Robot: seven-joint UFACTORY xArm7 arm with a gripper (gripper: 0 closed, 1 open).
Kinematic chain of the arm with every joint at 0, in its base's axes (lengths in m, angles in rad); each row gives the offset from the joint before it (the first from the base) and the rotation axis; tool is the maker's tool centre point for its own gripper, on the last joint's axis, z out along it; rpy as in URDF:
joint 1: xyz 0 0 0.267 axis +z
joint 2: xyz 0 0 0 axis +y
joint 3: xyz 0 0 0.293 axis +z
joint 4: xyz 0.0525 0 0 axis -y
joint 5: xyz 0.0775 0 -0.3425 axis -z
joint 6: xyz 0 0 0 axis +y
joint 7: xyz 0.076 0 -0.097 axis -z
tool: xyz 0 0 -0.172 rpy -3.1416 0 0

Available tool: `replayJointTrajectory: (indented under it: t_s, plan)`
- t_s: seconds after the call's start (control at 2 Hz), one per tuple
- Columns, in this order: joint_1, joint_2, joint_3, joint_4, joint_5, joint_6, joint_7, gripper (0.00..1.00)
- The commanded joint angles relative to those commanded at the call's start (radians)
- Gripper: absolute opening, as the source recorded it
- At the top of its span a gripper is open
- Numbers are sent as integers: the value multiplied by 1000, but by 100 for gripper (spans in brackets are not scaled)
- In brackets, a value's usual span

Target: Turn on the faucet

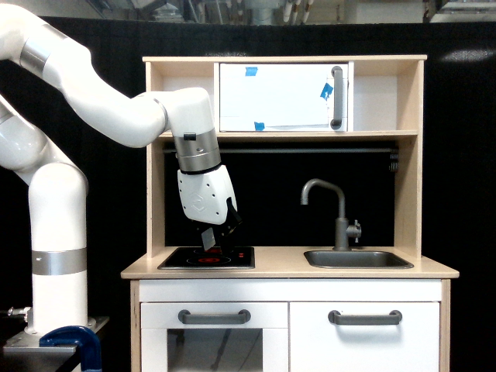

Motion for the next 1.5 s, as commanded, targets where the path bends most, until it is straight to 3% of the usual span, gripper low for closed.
replayJointTrajectory:
  t_s: [0.5,1.0,1.5]
  plan:
    - [357,6,-403,49,211,-55,-428,100]
    - [568,-145,-677,49,343,-108,-637,100]
    - [625,-305,-786,4,399,-207,-732,100]
